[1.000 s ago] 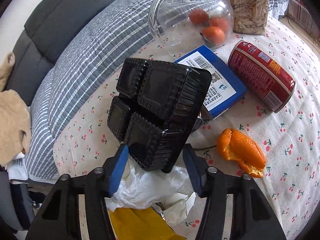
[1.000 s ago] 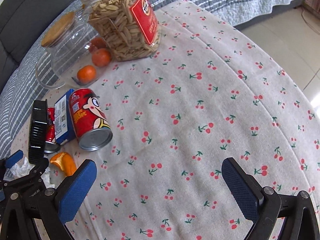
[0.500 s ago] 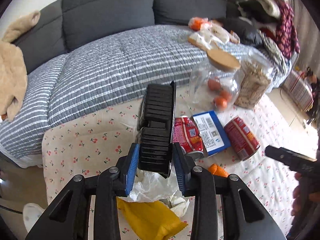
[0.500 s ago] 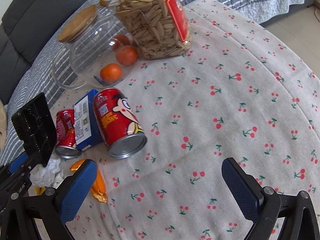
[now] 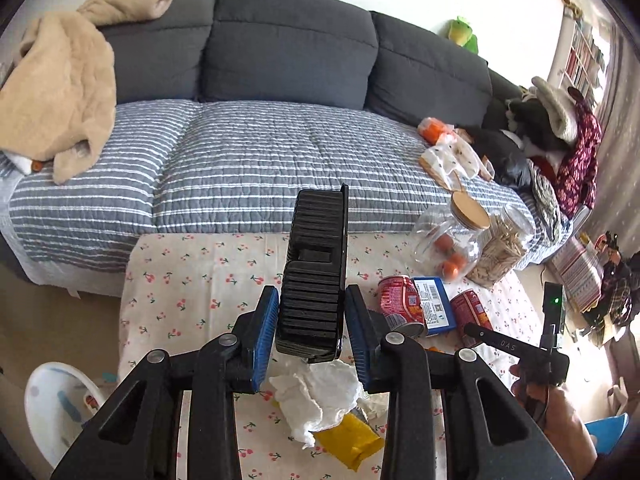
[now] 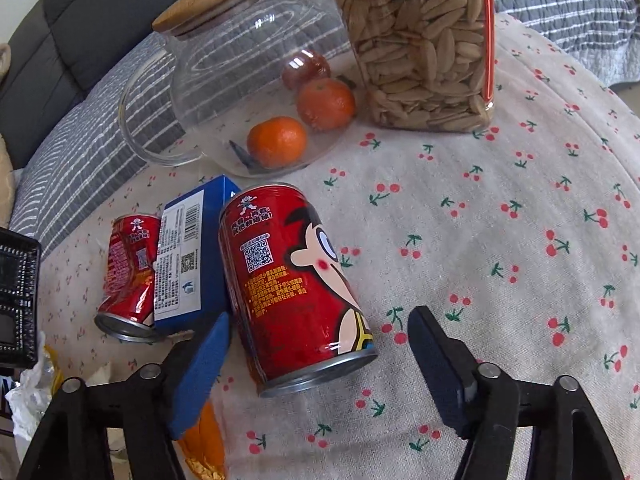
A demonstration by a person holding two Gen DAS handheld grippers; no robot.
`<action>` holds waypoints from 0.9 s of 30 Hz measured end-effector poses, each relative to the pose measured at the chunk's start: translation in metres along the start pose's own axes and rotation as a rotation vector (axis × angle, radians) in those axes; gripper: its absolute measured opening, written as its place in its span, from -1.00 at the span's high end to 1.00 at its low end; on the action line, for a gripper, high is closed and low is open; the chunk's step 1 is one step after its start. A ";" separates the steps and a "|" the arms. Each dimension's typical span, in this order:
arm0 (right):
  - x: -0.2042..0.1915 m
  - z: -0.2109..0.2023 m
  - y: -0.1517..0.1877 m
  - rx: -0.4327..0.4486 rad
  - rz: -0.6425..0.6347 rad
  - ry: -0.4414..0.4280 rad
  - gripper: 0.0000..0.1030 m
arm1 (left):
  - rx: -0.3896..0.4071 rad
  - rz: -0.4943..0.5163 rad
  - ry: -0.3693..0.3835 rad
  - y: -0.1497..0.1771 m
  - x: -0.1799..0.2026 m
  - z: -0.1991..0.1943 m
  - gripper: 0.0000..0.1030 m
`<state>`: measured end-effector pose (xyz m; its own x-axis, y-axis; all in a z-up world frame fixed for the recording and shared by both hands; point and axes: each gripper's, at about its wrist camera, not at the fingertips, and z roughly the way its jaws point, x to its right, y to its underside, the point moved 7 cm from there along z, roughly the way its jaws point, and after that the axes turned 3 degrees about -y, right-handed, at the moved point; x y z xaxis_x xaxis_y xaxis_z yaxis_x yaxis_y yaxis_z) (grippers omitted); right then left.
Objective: Collect trash
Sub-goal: 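Grasp the red can with the right gripper while the left holds the black tray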
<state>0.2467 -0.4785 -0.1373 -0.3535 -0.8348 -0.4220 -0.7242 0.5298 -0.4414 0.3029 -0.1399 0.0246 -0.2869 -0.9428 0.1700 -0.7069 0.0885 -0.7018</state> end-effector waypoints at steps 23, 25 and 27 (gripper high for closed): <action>-0.080 -0.082 0.055 -0.089 -0.200 -0.026 -0.10 | -0.204 -0.205 0.003 0.113 -0.092 -0.021 0.43; -0.092 -0.087 0.064 -0.084 -0.231 -0.030 -0.10 | -0.232 -0.231 -0.009 0.126 -0.098 -0.016 -0.21; -0.101 -0.092 0.069 -0.076 -0.255 -0.035 -0.10 | -0.246 -0.238 -0.031 0.134 -0.102 -0.009 -0.31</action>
<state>0.1782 -0.3710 -0.0525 -0.1346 -0.9334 -0.3327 -0.8300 0.2896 -0.4767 0.2319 -0.0292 -0.0804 -0.0785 -0.9552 0.2853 -0.8876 -0.0633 -0.4562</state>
